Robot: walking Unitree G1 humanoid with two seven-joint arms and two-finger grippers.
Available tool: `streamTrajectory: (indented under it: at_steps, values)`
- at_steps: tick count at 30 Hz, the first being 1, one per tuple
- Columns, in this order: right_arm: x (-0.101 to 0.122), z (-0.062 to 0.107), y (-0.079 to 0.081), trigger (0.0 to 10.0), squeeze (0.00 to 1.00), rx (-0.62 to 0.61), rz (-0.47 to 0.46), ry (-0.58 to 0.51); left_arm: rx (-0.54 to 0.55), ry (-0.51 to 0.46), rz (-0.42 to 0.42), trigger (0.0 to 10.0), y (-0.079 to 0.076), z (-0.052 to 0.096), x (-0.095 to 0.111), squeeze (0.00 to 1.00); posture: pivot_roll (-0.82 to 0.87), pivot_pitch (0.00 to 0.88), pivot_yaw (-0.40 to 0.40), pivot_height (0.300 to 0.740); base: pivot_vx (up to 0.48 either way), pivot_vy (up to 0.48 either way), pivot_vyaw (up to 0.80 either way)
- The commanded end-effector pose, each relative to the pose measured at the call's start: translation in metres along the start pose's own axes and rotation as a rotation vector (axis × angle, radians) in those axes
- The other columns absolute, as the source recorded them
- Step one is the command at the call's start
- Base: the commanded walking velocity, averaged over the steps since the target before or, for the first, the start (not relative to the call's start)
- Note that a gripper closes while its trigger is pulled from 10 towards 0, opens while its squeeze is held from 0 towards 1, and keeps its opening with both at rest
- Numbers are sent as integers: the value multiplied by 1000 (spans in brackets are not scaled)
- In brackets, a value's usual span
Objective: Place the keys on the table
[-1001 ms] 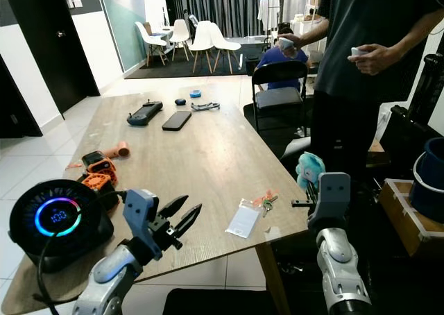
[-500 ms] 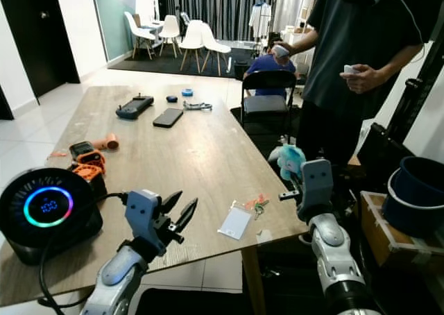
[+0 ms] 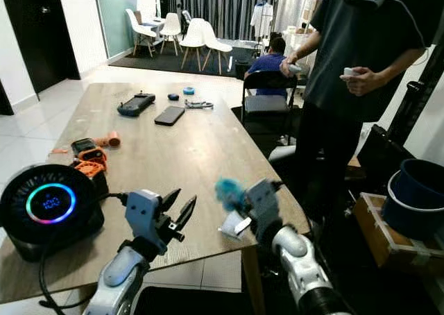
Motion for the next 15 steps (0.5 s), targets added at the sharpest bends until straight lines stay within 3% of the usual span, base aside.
streamTrajectory:
  at_steps: [1,6,13,15]
  values:
    - [-16,3,-2,10000,0,-30,20,57,-8,8,-2,10000,-6,-2,-2,0,27,70,-65,740,0,0,0]
    - [-14,1,-4,10000,0,-57,3,46,-8,7,-3,10000,-7,-3,-2,0,26,73,-61,740,0,0,0]
    - [5,-13,-2,10000,0,-79,-5,-24,-8,14,-7,10000,-7,-4,-4,0,18,78,-45,740,0,0,0]
    - [11,-14,-11,10000,0,-145,-19,-46,-8,14,-8,10000,-8,-5,-4,0,20,79,-42,740,0,0,0]
Point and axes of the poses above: a point about 5 cm out from each wrist's last joint towards the gripper, its own z axis pointing back from the gripper into the wrist, its own x axis along the axis of the wrist's last joint, y = z × x, the point moved 4 cm from there along -z, pointing out of the wrist towards the gripper, and after that the axes turned 12 degrees about -z, right-handed, at the moved point
